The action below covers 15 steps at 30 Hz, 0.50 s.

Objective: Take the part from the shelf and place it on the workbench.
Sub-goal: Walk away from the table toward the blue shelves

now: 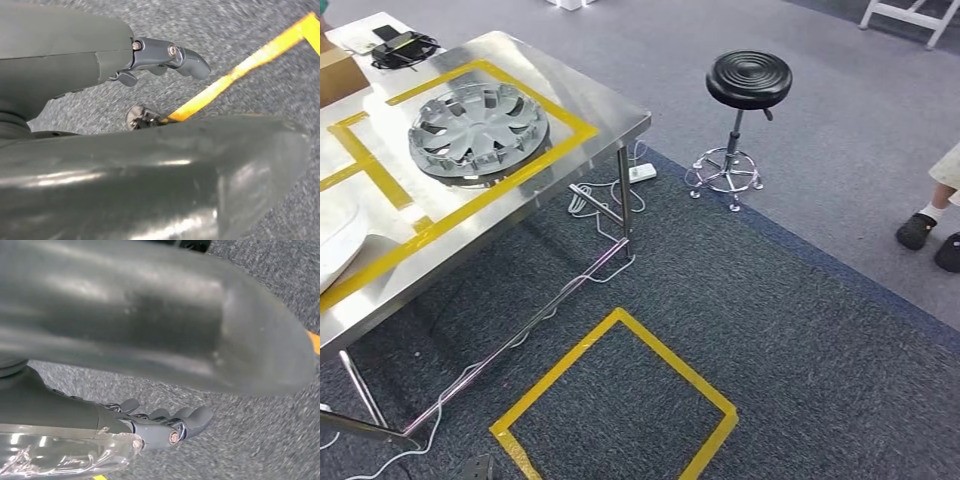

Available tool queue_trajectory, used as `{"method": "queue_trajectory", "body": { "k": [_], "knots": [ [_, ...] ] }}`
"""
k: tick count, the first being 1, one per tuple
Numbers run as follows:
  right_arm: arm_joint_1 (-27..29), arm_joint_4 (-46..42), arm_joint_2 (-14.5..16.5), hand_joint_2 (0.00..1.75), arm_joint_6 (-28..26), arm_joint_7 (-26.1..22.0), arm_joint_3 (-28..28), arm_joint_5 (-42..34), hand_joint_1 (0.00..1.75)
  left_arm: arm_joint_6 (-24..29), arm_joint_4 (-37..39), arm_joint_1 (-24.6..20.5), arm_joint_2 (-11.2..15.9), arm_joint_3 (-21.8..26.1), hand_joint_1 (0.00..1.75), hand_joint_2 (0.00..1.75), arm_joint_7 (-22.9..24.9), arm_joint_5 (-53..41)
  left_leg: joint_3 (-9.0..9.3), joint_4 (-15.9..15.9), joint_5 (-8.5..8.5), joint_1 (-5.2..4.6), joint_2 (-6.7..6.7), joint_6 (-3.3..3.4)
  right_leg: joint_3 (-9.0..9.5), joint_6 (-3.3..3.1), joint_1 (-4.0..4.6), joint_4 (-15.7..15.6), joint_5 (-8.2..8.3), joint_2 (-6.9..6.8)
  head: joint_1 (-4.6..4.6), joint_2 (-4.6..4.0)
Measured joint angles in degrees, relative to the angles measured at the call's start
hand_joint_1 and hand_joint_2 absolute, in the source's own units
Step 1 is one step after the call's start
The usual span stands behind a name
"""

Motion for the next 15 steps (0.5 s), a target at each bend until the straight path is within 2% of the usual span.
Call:
{"method": "queue_trajectory", "body": {
  "k": [1,2,3,4,6,8,9,10,11,12,13,15],
  "knots": [
    [-0.1,0.0,0.0,0.00,0.0,0.0,0.0,0.0,0.00,0.0,0.0,0.0,0.0,0.0,0.00,0.00,0.0,0.0,1.02,-2.4,0.72,0.21,-1.19,0.10,-0.27,0.39,0.02,0.1,0.11,0.72,-0.01,0.00],
    [-0.1,0.0,0.0,0.00,0.0,0.0,0.0,0.0,0.00,0.0,0.0,0.0,-0.1,0.0,0.00,0.00,0.0,0.0,1.35,-3.4,0.74,0.27,-1.78,0.38,-0.53,0.79,0.02,0.0,0.25,1.31,-0.05,0.00],
    [0.0,0.0,0.0,0.00,0.0,0.0,0.0,0.0,0.00,0.0,0.0,-0.1,-0.1,0.0,0.00,0.00,0.0,0.0,1.39,-3.6,0.71,0.24,-1.38,0.82,-0.82,1.17,-0.08,-0.1,0.44,1.89,-0.01,0.00],
    [0.2,0.0,0.0,0.00,0.0,0.0,0.0,0.0,0.00,0.0,0.0,-0.2,-0.1,0.0,0.00,0.00,0.0,0.0,1.37,-3.6,0.86,0.20,-0.76,1.28,-0.99,1.49,-0.16,-0.2,0.58,1.83,0.03,0.00],
    [0.4,0.0,0.0,0.00,0.0,0.0,0.0,0.0,0.00,0.0,0.0,-0.2,-0.2,0.0,0.00,0.00,0.0,0.0,1.43,-3.7,1.08,0.20,0.54,2.16,-2.00,1.95,-0.03,1.7,-0.64,-0.75,0.46,0.00],
    [0.1,0.0,0.0,0.00,0.1,0.0,0.0,0.0,0.00,0.0,0.0,-0.1,-0.2,0.0,0.00,0.00,0.0,0.0,1.45,-3.7,1.06,-0.05,2.08,2.67,-5.00,2.21,0.15,8.4,-4.37,-4.18,0.98,0.00],
    [0.0,0.0,0.0,0.00,0.1,0.0,0.0,0.0,0.00,0.0,0.0,0.0,-0.2,0.0,0.00,0.00,0.0,0.0,1.46,-3.7,1.01,-0.21,2.95,2.79,-6.88,2.30,0.12,12.4,-6.27,-4.90,1.09,0.00],
    [0.0,0.0,0.0,0.00,0.2,0.0,0.0,0.0,0.00,0.0,0.0,0.1,-0.2,0.0,0.00,0.00,0.0,0.0,1.48,-3.7,0.96,-0.33,3.81,2.87,-8.27,2.34,0.10,15.6,-7.45,-5.23,1.10,0.00],
    [0.0,0.0,0.0,0.00,0.2,-0.1,0.0,0.0,0.00,0.0,0.0,0.0,-0.2,0.0,0.00,0.00,0.0,0.0,1.55,-3.7,0.88,-0.41,4.61,2.89,-8.65,2.33,0.10,16.7,-7.53,-5.41,1.11,0.00],
    [0.1,0.0,0.0,0.00,0.2,-0.2,0.0,0.0,0.00,0.0,0.0,0.0,-0.2,0.0,0.00,0.00,0.0,0.0,1.68,-3.7,0.78,-0.46,5.33,2.87,-7.71,2.26,0.12,15.4,-6.50,-5.61,1.11,0.00],
    [0.2,0.0,0.0,0.00,0.2,-0.2,0.0,0.0,0.00,0.0,0.1,0.0,-0.2,0.0,0.00,0.00,0.0,0.0,1.90,-3.7,0.62,-0.47,6.00,2.78,-5.66,2.14,0.13,11.9,-4.77,-6.11,1.11,0.00],
    [0.1,0.0,0.0,0.00,0.2,-0.3,0.0,0.0,0.00,0.0,0.1,0.0,-0.2,0.0,0.00,0.00,0.0,0.0,2.40,-3.7,0.19,-0.72,7.12,2.34,-1.11,1.73,0.29,4.0,-1.94,-8.62,1.12,0.00]
  ]
}}
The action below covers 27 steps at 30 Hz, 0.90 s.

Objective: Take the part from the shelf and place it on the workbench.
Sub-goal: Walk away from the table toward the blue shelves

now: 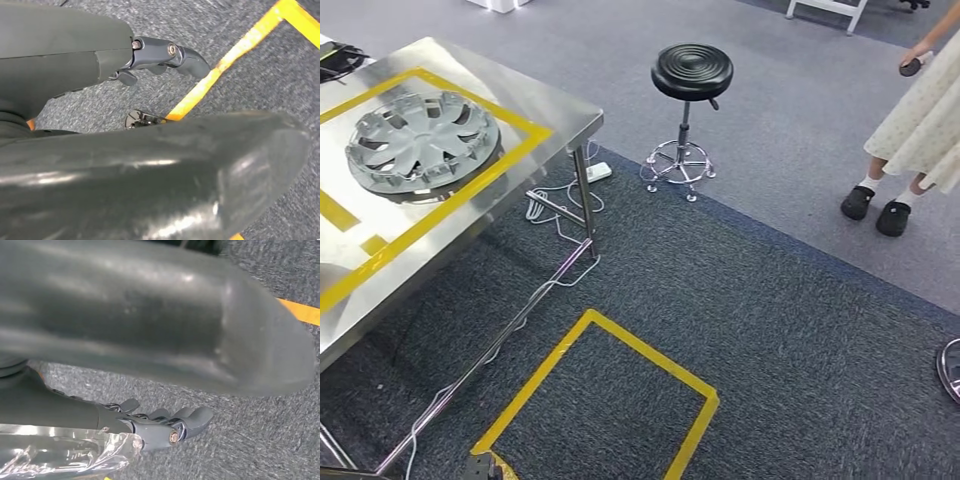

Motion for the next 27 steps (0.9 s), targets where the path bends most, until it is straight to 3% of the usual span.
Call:
{"method": "queue_trajectory", "body": {
  "k": [2,4,6,9,11,12,13,15,17,19,20,22,24,26,27],
  "knots": [
    [-0.1,0.0,0.0,0.00,0.0,-0.1,0.0,0.0,0.00,0.0,0.0,-0.1,0.1,0.0,0.00,0.00,0.0,0.0,0.37,0.0,-0.26,-0.29,0.83,-0.55,1.76,-0.61,0.25,-3.3,0.73,-1.29,-0.07,0.00],
    [-0.1,0.0,0.0,0.00,0.0,-0.1,0.0,0.0,0.00,0.0,0.1,-0.1,0.1,0.0,0.00,0.00,0.0,0.0,0.59,-0.3,-0.30,-0.26,1.61,-1.15,1.54,-1.35,0.38,-3.4,0.93,-0.07,-0.10,0.00],
    [0.0,0.0,0.0,0.00,0.0,-0.1,0.0,0.0,0.00,0.0,0.1,-0.2,0.1,-0.1,0.00,0.00,-0.1,0.0,0.29,0.6,-1.42,-0.07,0.31,-1.75,1.50,-2.04,0.18,-3.9,1.29,1.19,-0.21,0.00],
    [-0.2,0.0,0.0,0.00,-0.1,-0.1,-0.2,0.0,0.00,0.0,0.2,-0.1,0.2,-0.2,0.00,0.00,-0.1,0.0,-3.92,9.8,-6.44,0.03,-3.12,-2.12,1.47,-2.56,-0.11,-4.1,1.58,3.28,-0.54,0.00],
    [-0.2,0.0,0.0,0.00,0.0,-0.2,-0.3,0.0,0.00,0.0,0.2,0.0,0.2,-0.1,0.00,0.00,-0.1,0.0,-6.84,15.1,-7.62,0.05,-3.57,-2.19,1.44,-2.59,-0.15,-4.1,1.60,4.83,-0.61,0.00],
    [-0.1,0.0,0.0,0.00,0.0,-0.2,-0.4,0.0,0.00,0.0,0.2,0.0,0.3,-0.1,0.00,0.00,-0.1,0.0,-7.07,14.9,-6.49,0.10,-3.67,-2.22,1.45,-2.54,-0.20,-4.1,1.63,5.70,-0.60,0.00],
    [-0.1,0.0,0.0,0.00,0.0,-0.2,-0.5,0.0,0.00,0.0,0.2,0.0,0.3,-0.2,0.00,0.00,-0.1,0.0,-6.18,12.4,-4.40,0.21,-3.96,-2.26,1.48,-2.42,-0.31,-4.1,1.68,6.58,-0.59,0.00],
    [-0.2,0.0,0.0,0.00,0.1,-0.2,-0.6,-0.1,0.00,0.0,0.2,-0.1,0.2,-0.2,0.00,0.00,-0.2,0.0,-3.02,4.9,-0.39,0.73,-6.20,-2.46,1.32,-1.87,-0.39,-3.8,1.77,8.28,-0.68,0.00],
    [-0.2,0.0,0.0,0.00,0.2,-0.2,-0.7,-0.1,0.00,0.0,0.3,-0.1,0.2,-0.2,0.00,0.00,-0.2,0.0,-1.35,0.8,0.70,1.05,-8.23,-2.20,0.84,-1.11,-0.38,-3.7,1.95,9.61,-0.81,0.01],
    [0.0,0.0,0.0,0.00,0.2,-0.2,-0.8,-0.1,0.00,0.0,0.4,-0.2,0.2,-0.2,0.00,0.00,-0.2,0.0,-1.31,0.4,0.65,0.93,-7.84,-1.37,0.37,-0.39,-0.55,-4.1,2.32,10.62,-0.83,0.01],
    [0.2,0.0,0.0,0.00,0.2,-0.2,-0.8,-0.1,0.00,0.0,0.4,-0.3,0.2,-0.2,0.00,0.00,-0.2,0.0,-1.27,0.4,0.78,0.91,-7.27,-0.92,0.22,-0.12,-0.60,-4.0,2.30,10.31,-0.80,0.00],
    [0.2,0.0,0.0,0.00,0.2,-0.2,-0.9,-0.1,0.00,0.0,0.4,-0.3,0.1,-0.2,0.00,0.00,-0.3,0.0,-1.23,0.3,0.99,0.86,-5.99,-0.09,-1.26,0.23,-0.43,-1.0,0.42,7.48,-0.29,0.00],
    [0.0,0.0,0.0,0.00,0.2,-0.2,-0.9,-0.1,0.00,0.0,0.4,-0.2,0.2,-0.2,0.00,0.00,-0.4,0.0,-1.22,0.3,0.93,0.52,-4.44,0.40,-4.80,0.36,-0.24,6.5,-3.50,4.15,0.23,0.00],
    [0.0,0.0,0.0,0.00,0.3,-0.2,-0.9,-0.1,0.00,0.0,0.4,-0.1,0.2,-0.2,0.00,0.00,-0.4,-0.1,-1.18,0.3,0.81,0.22,-2.78,0.58,-7.59,0.33,-0.24,12.6,-5.68,3.28,0.32,0.00],
    [0.0,0.0,0.0,0.00,0.3,-0.1,-0.9,0.0,0.00,0.1,0.4,-0.1,0.2,-0.3,0.00,0.00,-0.4,-0.1,-1.11,0.3,0.73,0.13,-2.08,0.60,-7.49,0.24,-0.23,12.7,-5.25,3.18,0.32,0.00]
  ]
}}
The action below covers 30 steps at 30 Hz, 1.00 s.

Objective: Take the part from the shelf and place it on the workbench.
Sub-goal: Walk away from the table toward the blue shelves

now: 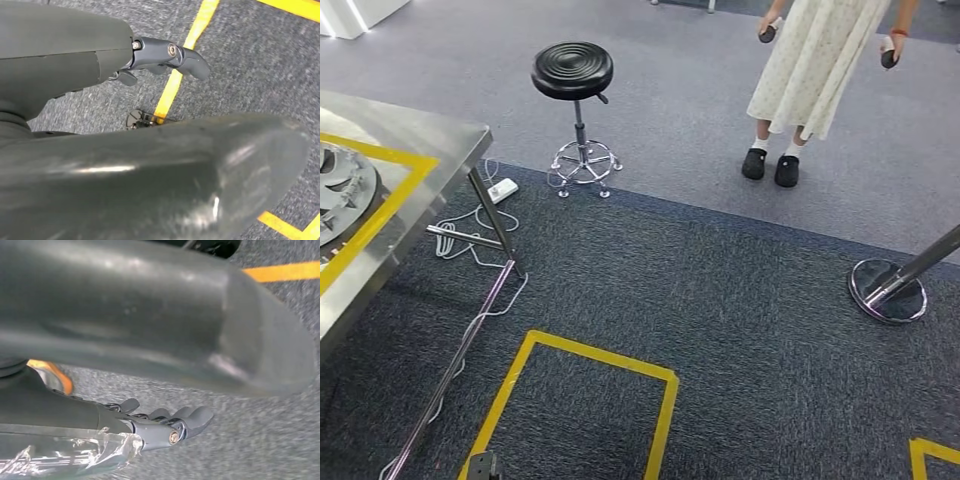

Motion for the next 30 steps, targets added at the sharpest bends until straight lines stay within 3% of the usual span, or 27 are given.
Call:
{"method": "queue_trajectory", "body": {
  "k": [2,4,6,8,10,12,14,15,16,17,19,21,23,25,27,29,30],
  "knots": [
    [0.1,0.0,0.0,0.00,0.0,0.1,0.0,0.1,0.00,0.0,0.0,0.0,0.0,0.0,0.00,0.00,-0.1,0.0,0.34,0.0,-0.26,-0.09,1.29,-0.13,3.47,-0.34,0.10,-5.9,3.19,-0.95,0.01,0.00],
    [-0.1,0.0,0.0,0.00,0.0,0.2,0.0,0.2,0.00,0.1,0.1,0.0,0.0,-0.1,0.00,0.00,-0.1,-0.1,0.77,0.1,-0.68,-0.35,2.35,-0.57,7.59,-0.89,0.51,-13.2,5.66,-3.62,-0.02,0.00],
    [-0.2,0.0,0.0,0.00,0.0,0.3,0.0,0.3,0.00,0.1,0.1,-0.1,0.1,-0.1,0.00,0.00,-0.2,-0.2,1.04,0.1,-0.88,-0.58,3.25,-1.15,8.78,-1.50,0.92,-15.6,6.06,-4.64,-0.07,0.00],
    [-0.2,0.0,0.0,0.00,0.1,0.6,0.0,0.5,0.00,0.1,0.2,-0.2,0.0,-0.2,0.00,0.00,-0.2,-0.3,1.30,-0.2,-0.97,-0.44,4.13,-1.82,8.66,-2.19,0.91,-15.9,6.38,-3.17,-0.07,0.00],
    [-0.1,0.0,0.0,0.00,0.3,0.9,0.0,0.8,0.00,0.1,0.3,-0.3,0.0,-0.4,0.00,0.00,-0.2,-0.4,0.81,1.5,-2.48,-0.26,2.46,-2.43,8.80,-2.90,0.65,-16.5,6.78,-1.78,-0.21,0.00],
    [-0.2,0.0,0.0,0.00,0.3,0.9,-0.1,1.1,0.00,0.1,0.3,-0.3,0.1,-0.6,0.00,0.00,-0.2,-0.4,-2.00,7.6,-5.90,-0.18,-0.49,-2.72,8.83,-3.29,0.47,-16.7,7.03,-0.37,-0.51,0.00],
    [-0.2,0.0,0.0,0.00,0.4,1.0,-0.1,1.2,0.00,0.2,0.3,-0.2,0.1,-0.6,0.00,0.00,-0.2,-0.4,-5.65,14.4,-8.26,-0.19,-1.48,-2.82,8.73,-3.39,0.44,-16.7,7.08,1.17,-0.66,0.00],
    [-0.1,0.0,0.0,0.00,0.4,1.0,-0.1,1.1,0.00,0.2,0.4,-0.1,0.2,-0.6,0.00,0.00,-0.2,-0.4,-6.55,15.6,-7.90,-0.17,-1.60,-2.83,8.71,-3.36,0.42,-16.7,7.12,2.00,-0.67,0.00],
    [-0.1,0.0,0.0,0.00,0.4,1.0,-0.1,1.1,0.00,0.2,0.4,-0.1,0.2,-0.6,0.00,0.00,-0.2,-0.4,-6.35,14.6,-6.40,-0.12,-1.71,-2.83,8.72,-3.28,0.36,-16.7,7.17,2.83,-0.67,0.00],
    [-0.1,0.0,0.0,0.00,0.4,1.0,-0.1,1.0,0.00,0.2,0.4,-0.1,0.2,-0.6,0.00,0.00,-0.2,-0.4,-5.16,11.6,-4.17,-0.01,-2.14,-2.86,8.73,-3.12,0.25,-16.7,7.25,3.69,-0.67,0.00],
    [-0.2,0.0,0.0,0.00,0.4,0.9,-0.1,1.0,0.00,0.2,0.5,-0.1,0.3,-0.6,0.00,0.00,-0.2,-0.4,-1.90,4.2,-0.58,0.47,-4.80,-2.96,8.48,-2.56,0.14,-16.4,7.35,5.27,-0.80,0.00],
    [-0.2,0.0,0.0,0.00,0.4,0.8,-0.1,1.1,0.00,0.2,0.5,-0.1,0.3,-0.6,0.00,0.00,-0.2,-0.4,-0.31,0.4,0.31,0.69,-6.79,-2.64,7.99,-1.86,0.08,-16.3,7.51,6.50,-0.98,0.00],
    [0.0,0.0,0.0,0.00,0.4,0.7,-0.1,1.1,0.00,0.3,0.6,-0.2,0.4,-0.7,0.00,0.00,-0.2,-0.4,-0.22,0.0,0.38,0.54,-5.97,-1.76,7.53,-1.20,-0.12,-16.5,7.80,7.44,-1.01,0.00],
    [0.3,0.0,0.0,0.00,0.4,0.8,-0.1,1.1,0.00,0.5,0.6,-0.3,0.4,-0.8,0.00,0.00,-0.2,-0.4,-0.18,-0.1,0.61,0.53,-4.66,-0.86,6.70,-0.79,-0.02,-15.1,6.85,5.59,-0.66,0.00],
    [0.2,0.0,0.0,0.00,0.4,0.8,-0.1,1.2,0.00,0.5,0.6,-0.1,0.4,-0.9,0.00,0.00,-0.2,-0.4,-0.17,-0.2,0.63,0.36,-3.20,-0.31,4.11,-0.57,0.22,-9.3,3.37,2.00,-0.16,0.00],
    [0.0,0.0,0.0,0.00,0.4,0.8,-0.1,1.2,0.00,0.5,0.6,0.1,0.4,-0.9,0.00,0.00,-0.2,-0.4,-0.16,-0.2,0.52,0.09,-1.45,-0.11,0.70,-0.43,0.23,-1.7,-0.07,0.39,0.01,0.00],
    [0.0,0.0,0.0,0.00,0.4,0.8,-0.1,1.2,0.00,0.5,0.6,0.2,0.4,-0.9,0.00,0.00,-0.2,-0.4,-0.13,-0.2,0.46,0.03,-0.63,-0.07,0.04,-0.42,0.22,0.0,-0.45,0.15,0.01,0.00]
  ]
}}
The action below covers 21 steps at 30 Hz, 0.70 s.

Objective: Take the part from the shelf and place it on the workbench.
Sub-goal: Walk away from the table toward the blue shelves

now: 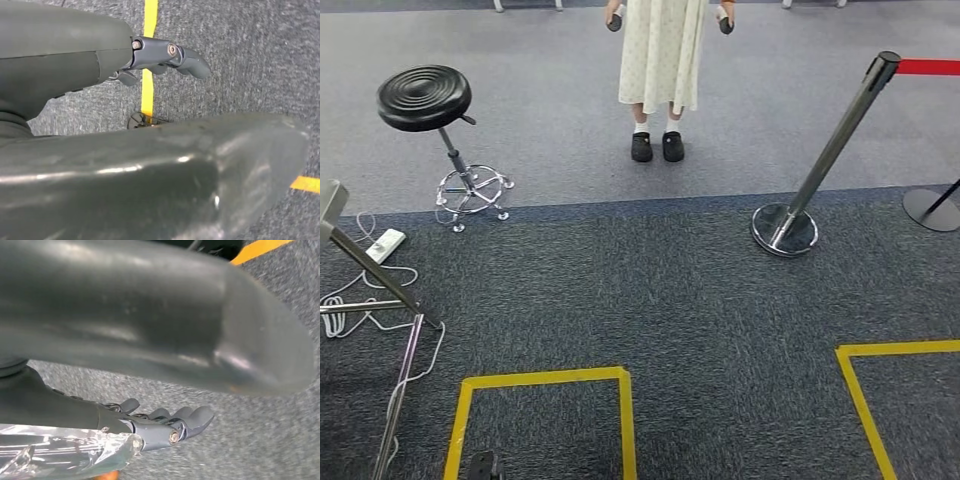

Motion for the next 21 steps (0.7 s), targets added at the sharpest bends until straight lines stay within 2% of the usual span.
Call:
{"method": "queue_trajectory", "body": {
  "k": [1,2,4,5,6,8,9,11,12,13,14,15,16,17,18,20,21],
  "knots": [
    [0.1,0.0,0.0,0.00,0.0,0.0,0.0,0.0,0.00,0.0,0.0,0.0,0.0,0.0,0.00,0.00,0.0,0.0,0.07,0.0,-0.08,-0.03,0.76,-0.02,0.46,-0.03,0.00,-0.4,0.64,-0.18,-0.01,0.00],
    [0.2,0.0,0.0,0.00,0.0,0.0,0.0,0.0,0.00,0.0,0.0,0.0,0.0,0.0,0.00,0.00,0.0,0.0,0.21,0.0,-0.20,-0.04,1.41,-0.10,2.20,-0.09,0.00,-3.3,2.18,-0.55,0.01,0.00],
    [0.1,0.0,0.0,0.00,0.0,0.0,0.0,0.0,0.00,0.0,0.0,-0.1,0.0,-0.1,0.00,0.00,0.0,0.0,0.63,0.1,-0.60,-0.21,2.57,-0.56,6.89,-0.36,0.12,-11.4,5.24,-2.85,0.01,0.00],
    [0.0,0.0,0.0,0.00,0.0,0.0,0.0,0.0,0.00,0.0,0.0,0.0,0.0,-0.1,0.00,0.00,0.0,0.0,0.84,0.1,-0.79,-0.34,3.05,-0.84,8.47,-0.64,0.24,-14.2,6.05,-3.72,-0.02,0.00],
    [-0.1,0.0,0.0,0.00,0.0,0.0,0.0,0.0,0.00,0.0,0.0,-0.1,0.0,-0.1,0.00,0.00,0.0,0.0,1.02,0.1,-0.91,-0.46,3.47,-1.12,9.16,-0.97,0.39,-15.5,6.28,-4.20,-0.05,0.00],
    [-0.1,0.0,0.0,0.00,0.0,0.0,0.0,0.0,0.00,0.0,0.0,-0.2,0.0,-0.1,0.00,0.00,0.0,0.0,1.31,-0.1,-0.99,-0.43,4.32,-1.69,8.96,-1.76,0.64,-15.7,6.31,-3.10,-0.05,0.00],
    [0.0,0.0,0.0,0.00,0.0,0.0,0.0,0.0,0.00,0.0,0.0,-0.2,0.0,-0.1,0.00,0.00,0.0,0.0,1.40,0.0,-1.22,-0.31,4.04,-2.06,8.97,-2.13,0.59,-15.9,6.41,-2.50,-0.08,0.00],
    [0.0,0.0,0.0,0.00,-0.1,0.0,0.0,0.0,0.00,-0.1,0.0,-0.3,0.0,-0.2,0.00,0.00,0.0,0.0,0.36,2.6,-3.20,-0.12,1.88,-2.68,9.20,-2.81,0.31,-16.4,6.71,-1.30,-0.26,0.00],
    [-0.1,0.0,0.0,0.00,-0.1,0.0,0.0,0.0,0.00,-0.1,0.0,-0.3,0.0,-0.2,0.00,0.00,0.0,0.0,-1.11,5.8,-4.94,-0.06,0.44,-2.86,9.24,-3.05,0.18,-16.5,6.82,-0.65,-0.41,0.00],
    [-0.1,0.0,0.0,0.00,-0.1,0.0,0.0,0.0,0.00,-0.1,0.0,-0.2,0.0,-0.2,0.00,0.00,0.0,-0.1,-3.09,9.8,-6.77,-0.06,-0.43,-2.95,9.22,-3.19,0.16,-16.5,6.86,0.02,-0.48,0.00],
    [-0.2,0.0,0.0,0.00,0.0,0.0,0.0,0.0,0.00,-0.1,0.0,-0.1,0.0,-0.2,0.00,0.00,0.0,0.0,-5.04,13.4,-8.03,-0.05,-0.78,-3.02,9.20,-3.26,0.15,-16.5,6.87,0.78,-0.50,0.00],
    [-0.1,0.0,0.0,0.00,0.0,0.0,0.0,0.0,0.00,-0.1,0.0,0.0,0.0,-0.2,0.00,0.00,0.0,0.0,-6.43,15.6,-8.25,-0.03,-0.91,-3.05,9.21,-3.28,0.13,-16.5,6.87,1.59,-0.51,0.00],
    [-0.1,0.0,0.0,0.00,0.0,0.0,0.0,0.0,0.00,-0.1,0.0,0.0,0.1,-0.2,0.00,0.00,0.0,0.0,-6.95,16.0,-7.42,0.00,-0.96,-3.07,9.24,-3.25,0.09,-16.5,6.88,2.38,-0.50,0.00],
    [-0.1,0.0,0.0,0.00,0.0,0.0,0.0,0.0,0.00,-0.1,0.0,0.0,0.1,-0.2,0.00,0.00,0.1,0.0,-6.31,14.0,-5.45,0.06,-1.10,-3.07,9.28,-3.15,0.00,-16.5,6.91,3.23,-0.50,0.00],
    [-0.1,0.0,0.0,0.00,0.0,0.0,0.0,0.0,0.00,0.0,0.0,-0.1,0.1,-0.2,0.00,0.00,0.1,0.0,-4.95,10.6,-3.11,0.20,-1.72,-3.13,9.30,-2.96,-0.12,-16.4,6.94,4.06,-0.50,0.00],
    [-0.2,0.0,0.0,0.00,0.0,0.0,0.0,0.0,0.00,0.0,0.1,-0.1,0.0,-0.2,0.00,0.00,0.1,0.0,-1.99,3.6,0.08,0.75,-4.71,-3.26,9.01,-2.29,-0.18,-16.1,6.95,5.64,-0.60,0.00],
    [-0.2,0.0,0.0,0.00,0.0,0.0,0.0,0.0,0.00,0.0,0.1,-0.1,0.0,-0.2,0.00,0.00,0.1,0.1,-1.21,1.6,0.50,0.94,-5.98,-3.20,8.69,-1.91,-0.19,-16.0,7.00,6.26,-0.61,0.00]
  ]
}}
